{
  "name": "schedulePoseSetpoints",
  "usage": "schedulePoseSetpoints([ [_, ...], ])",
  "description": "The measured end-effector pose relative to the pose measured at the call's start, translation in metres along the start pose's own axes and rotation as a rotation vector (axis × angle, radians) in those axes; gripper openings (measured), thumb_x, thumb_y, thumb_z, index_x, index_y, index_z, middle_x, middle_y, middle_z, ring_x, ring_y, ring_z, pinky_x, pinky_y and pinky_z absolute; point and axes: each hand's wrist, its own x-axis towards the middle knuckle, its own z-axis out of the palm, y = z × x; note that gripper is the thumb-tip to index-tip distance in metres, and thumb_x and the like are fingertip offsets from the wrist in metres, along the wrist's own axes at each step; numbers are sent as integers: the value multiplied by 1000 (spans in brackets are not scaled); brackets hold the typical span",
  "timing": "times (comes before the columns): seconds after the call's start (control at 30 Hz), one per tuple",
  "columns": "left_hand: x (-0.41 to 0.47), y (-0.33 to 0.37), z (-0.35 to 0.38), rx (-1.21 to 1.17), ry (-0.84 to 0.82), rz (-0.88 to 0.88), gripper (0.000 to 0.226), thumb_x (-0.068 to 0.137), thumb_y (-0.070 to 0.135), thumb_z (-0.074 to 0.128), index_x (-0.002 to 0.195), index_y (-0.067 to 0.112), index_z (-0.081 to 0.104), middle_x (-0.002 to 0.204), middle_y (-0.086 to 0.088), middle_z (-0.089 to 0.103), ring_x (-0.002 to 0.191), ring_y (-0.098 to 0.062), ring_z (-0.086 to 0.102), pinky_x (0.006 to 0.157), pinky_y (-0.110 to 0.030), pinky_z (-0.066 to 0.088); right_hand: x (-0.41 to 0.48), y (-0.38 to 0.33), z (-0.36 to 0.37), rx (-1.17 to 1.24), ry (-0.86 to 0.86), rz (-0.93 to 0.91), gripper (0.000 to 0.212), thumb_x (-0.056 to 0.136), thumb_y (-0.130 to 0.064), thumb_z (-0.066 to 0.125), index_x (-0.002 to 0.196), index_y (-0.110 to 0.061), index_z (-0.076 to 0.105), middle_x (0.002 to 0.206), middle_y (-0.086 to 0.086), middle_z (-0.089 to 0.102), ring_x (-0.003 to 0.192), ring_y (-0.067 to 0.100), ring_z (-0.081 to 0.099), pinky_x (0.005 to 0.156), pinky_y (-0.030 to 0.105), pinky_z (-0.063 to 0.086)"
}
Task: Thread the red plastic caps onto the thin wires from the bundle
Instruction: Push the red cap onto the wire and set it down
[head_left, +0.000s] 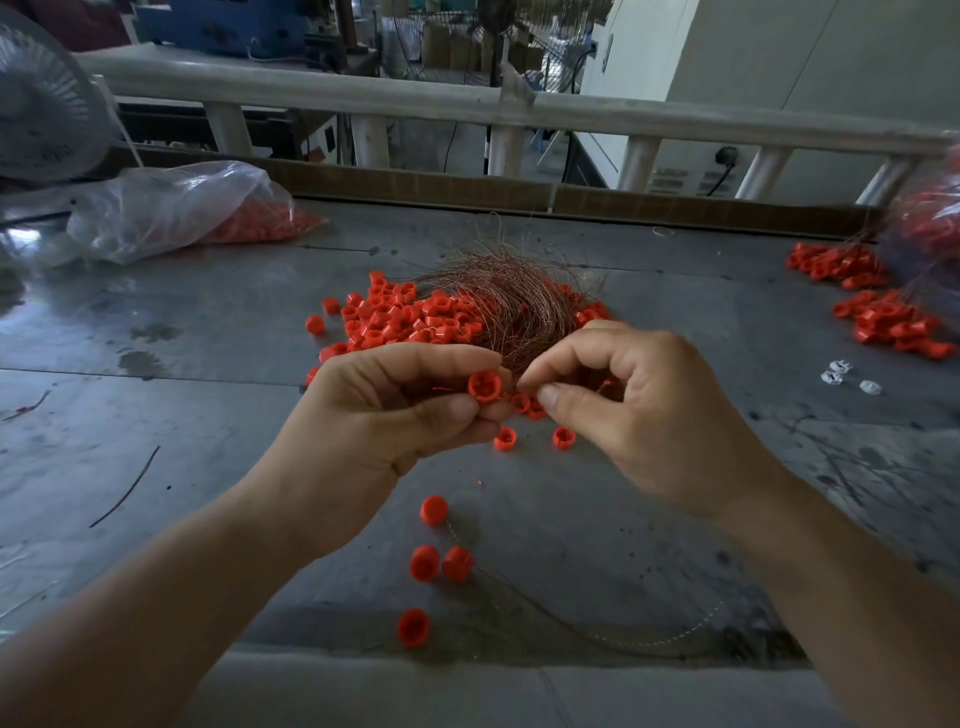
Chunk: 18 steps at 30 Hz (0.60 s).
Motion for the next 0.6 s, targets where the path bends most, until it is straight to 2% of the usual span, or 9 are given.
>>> schedulePoseSetpoints([
  [0.1, 0, 2, 0, -57, -38, -12, 26, 53, 6, 66, 76, 12, 76, 80, -8, 73, 70, -15, 70, 61, -19, 55, 1, -2, -2, 127, -41, 65, 21, 79, -4, 63, 74, -23, 67, 68, -1, 64, 61, 17, 58, 60, 30, 50],
  [0.23, 0, 2, 0, -83, -82, -11, 25, 55, 5, 65, 77, 11, 75, 82, -8, 73, 69, -13, 70, 60, -19, 55, 1, -3, -4, 331, -96, 153, 21, 76, 3, 65, 75, -17, 59, 61, -6, 56, 52, 0, 50, 46, 10, 37],
  [0.33, -1, 2, -1, -98, -123, -8, 24, 58, 4, 64, 77, 11, 75, 83, -9, 73, 69, -13, 70, 59, -19, 55, 0, -2, -2, 423, -142, 212, 24, 75, 9, 64, 73, -13, 54, 56, -6, 55, 46, 0, 50, 42, 8, 35],
  [0.5, -2, -1, -2, -111, -192, -26, 22, 62, 6, 66, 82, 12, 74, 83, -9, 73, 73, -15, 70, 62, -20, 55, -1, 0, 7, 419, -245, 244, 25, 74, 5, 67, 73, -16, 53, 53, -9, 57, 47, 0, 51, 42, 11, 36],
  [0.6, 0, -2, -2, -121, -147, -56, 22, 60, 5, 66, 79, 11, 75, 80, -9, 73, 71, -15, 70, 62, -20, 55, 1, 4, -3, 277, -239, 216, 17, 74, -8, 70, 73, -19, 58, 59, -4, 62, 55, 6, 59, 50, 17, 45],
])
